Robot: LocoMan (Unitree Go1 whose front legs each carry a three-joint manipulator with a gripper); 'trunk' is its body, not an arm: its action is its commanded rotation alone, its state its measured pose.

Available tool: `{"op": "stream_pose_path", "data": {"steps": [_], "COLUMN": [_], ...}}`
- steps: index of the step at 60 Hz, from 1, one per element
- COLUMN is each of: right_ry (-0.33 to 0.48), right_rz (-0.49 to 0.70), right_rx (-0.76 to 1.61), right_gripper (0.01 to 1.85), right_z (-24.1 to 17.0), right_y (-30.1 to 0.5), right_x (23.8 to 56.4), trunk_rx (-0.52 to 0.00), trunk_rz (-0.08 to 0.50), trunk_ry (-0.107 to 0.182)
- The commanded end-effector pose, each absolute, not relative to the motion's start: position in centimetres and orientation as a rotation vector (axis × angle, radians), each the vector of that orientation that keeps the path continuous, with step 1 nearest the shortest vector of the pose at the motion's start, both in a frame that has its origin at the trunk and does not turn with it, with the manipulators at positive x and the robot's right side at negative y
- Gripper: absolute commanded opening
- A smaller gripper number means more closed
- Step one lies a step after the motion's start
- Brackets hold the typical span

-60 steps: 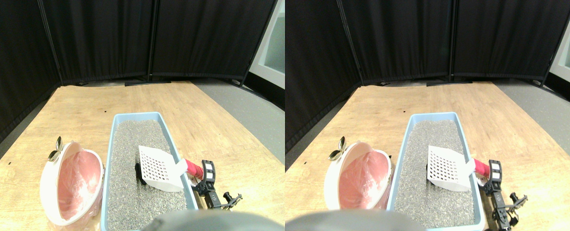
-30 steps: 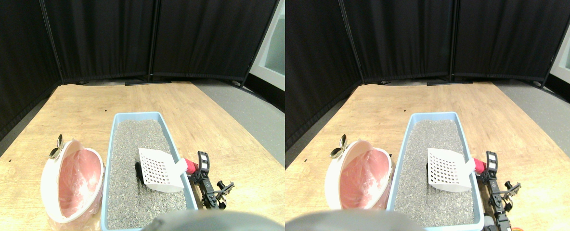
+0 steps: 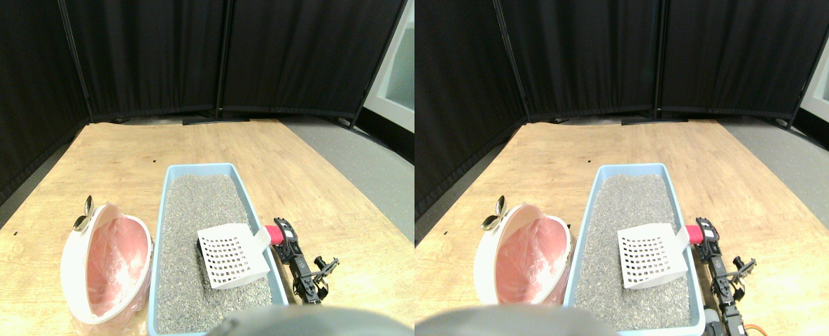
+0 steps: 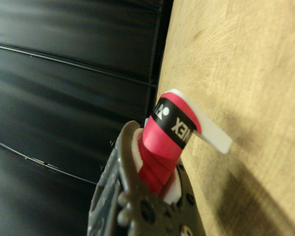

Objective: Scoop (unimanual)

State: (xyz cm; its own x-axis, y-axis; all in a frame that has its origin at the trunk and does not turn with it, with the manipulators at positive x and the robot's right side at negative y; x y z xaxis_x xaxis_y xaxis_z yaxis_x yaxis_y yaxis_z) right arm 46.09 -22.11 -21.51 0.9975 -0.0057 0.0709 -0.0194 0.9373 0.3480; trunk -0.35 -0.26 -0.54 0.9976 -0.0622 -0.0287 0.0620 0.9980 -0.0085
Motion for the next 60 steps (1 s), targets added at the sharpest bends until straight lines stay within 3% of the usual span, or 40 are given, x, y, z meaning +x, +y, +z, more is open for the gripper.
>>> {"op": "stream_pose_path", "data": {"steps": [1, 19, 33, 43, 60], "right_ry": [-0.073, -0.152, -0.228, -0.248, -0.275], "right_rz": [-0.024, -0.004, -0.007, -0.026, 0.069], "right_rx": [0.316, 0.29, 0.231, 0.163, 0.06], "right_gripper": [0.06, 0.06, 0.06, 0.06, 0.06], "right_z": [-21.6, -20.4, -16.0, -13.8, -11.6], "right_y": [-22.7, -23.8, -24.1, -24.2, -24.0], "right_x": [45.6, 44.6, 43.9, 44.4, 46.7], "trunk_rx": [-0.022, -0.045, -0.064, -0.08, -0.11], "trunk_rz": [-0.057, -0.039, -0.033, -0.018, 0.016], "trunk_ry": [0.044, 0.044, 0.041, 0.04, 0.041]}}
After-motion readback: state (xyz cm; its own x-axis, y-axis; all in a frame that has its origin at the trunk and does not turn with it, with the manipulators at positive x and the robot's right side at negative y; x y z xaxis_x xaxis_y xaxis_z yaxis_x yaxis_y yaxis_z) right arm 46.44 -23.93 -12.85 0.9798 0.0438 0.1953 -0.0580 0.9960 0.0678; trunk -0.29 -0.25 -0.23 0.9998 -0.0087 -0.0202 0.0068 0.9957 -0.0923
